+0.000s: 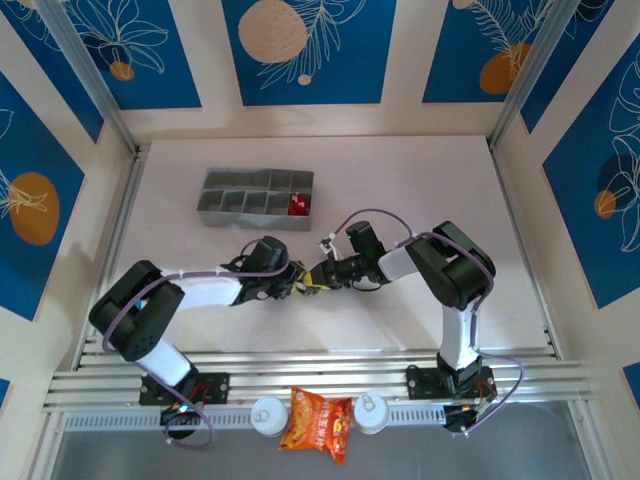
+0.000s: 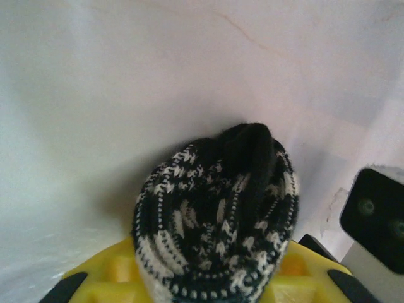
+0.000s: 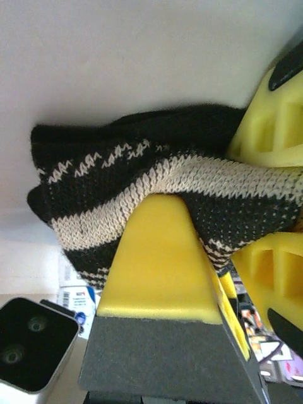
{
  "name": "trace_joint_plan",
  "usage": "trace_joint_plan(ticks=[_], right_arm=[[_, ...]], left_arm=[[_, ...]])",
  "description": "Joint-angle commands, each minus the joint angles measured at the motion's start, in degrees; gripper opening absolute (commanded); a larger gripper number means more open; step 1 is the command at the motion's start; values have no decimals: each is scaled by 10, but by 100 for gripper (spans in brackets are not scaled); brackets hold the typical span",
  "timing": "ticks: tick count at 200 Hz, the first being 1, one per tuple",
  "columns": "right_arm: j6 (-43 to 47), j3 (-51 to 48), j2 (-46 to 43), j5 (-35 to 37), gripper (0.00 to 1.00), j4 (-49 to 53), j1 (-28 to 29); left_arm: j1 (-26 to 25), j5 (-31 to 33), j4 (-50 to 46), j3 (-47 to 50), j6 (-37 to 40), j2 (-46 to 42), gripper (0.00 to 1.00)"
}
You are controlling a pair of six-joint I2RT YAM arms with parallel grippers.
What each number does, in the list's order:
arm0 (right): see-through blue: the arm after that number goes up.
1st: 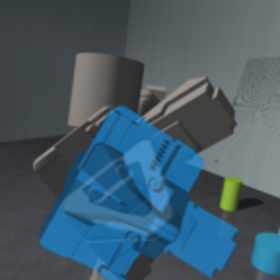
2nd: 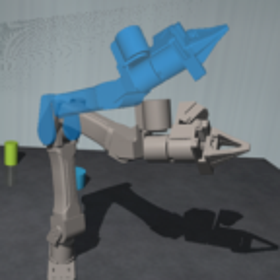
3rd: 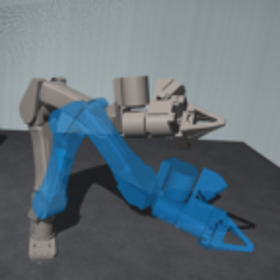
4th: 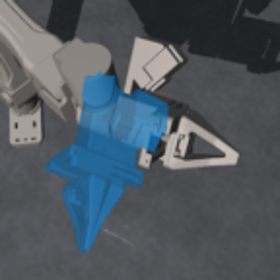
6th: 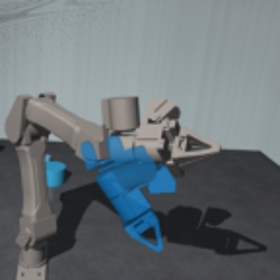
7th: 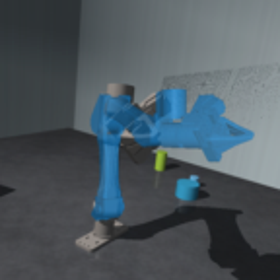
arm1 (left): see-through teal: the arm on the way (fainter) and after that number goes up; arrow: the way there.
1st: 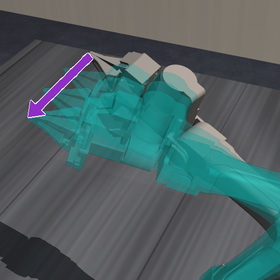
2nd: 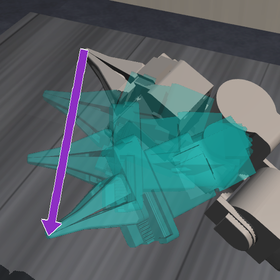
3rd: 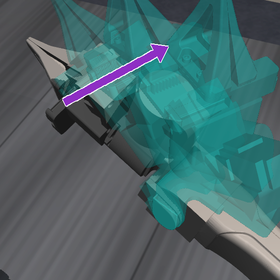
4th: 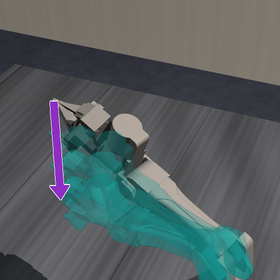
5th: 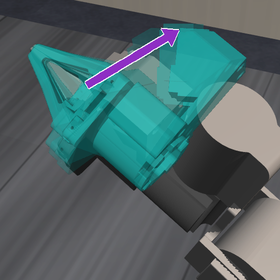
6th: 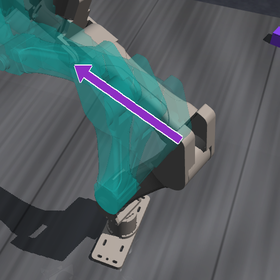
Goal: Roll the socks
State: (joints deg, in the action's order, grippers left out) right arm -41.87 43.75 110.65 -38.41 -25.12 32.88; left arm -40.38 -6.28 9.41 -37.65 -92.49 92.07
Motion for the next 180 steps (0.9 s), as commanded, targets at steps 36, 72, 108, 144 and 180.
trace_joint_plan(ticks=[36,72,108,144,180], right_arm=[[222,-83,-144,283,48,117,104],[434,-144,-236,452,68,42,205],[521,-121,-229,576,81,49,262],[553,-95,-194,643,82,27,293],[563,-63,-166,690,82,9,296]], left_arm=[[22,-44,-346,-23,44,1,13],[48,-53,-385,-14,74,-7,13],[61,-68,-390,-20,96,13,13],[73,-92,-400,-32,122,38,13],[94,-122,-416,-44,154,62,12]])
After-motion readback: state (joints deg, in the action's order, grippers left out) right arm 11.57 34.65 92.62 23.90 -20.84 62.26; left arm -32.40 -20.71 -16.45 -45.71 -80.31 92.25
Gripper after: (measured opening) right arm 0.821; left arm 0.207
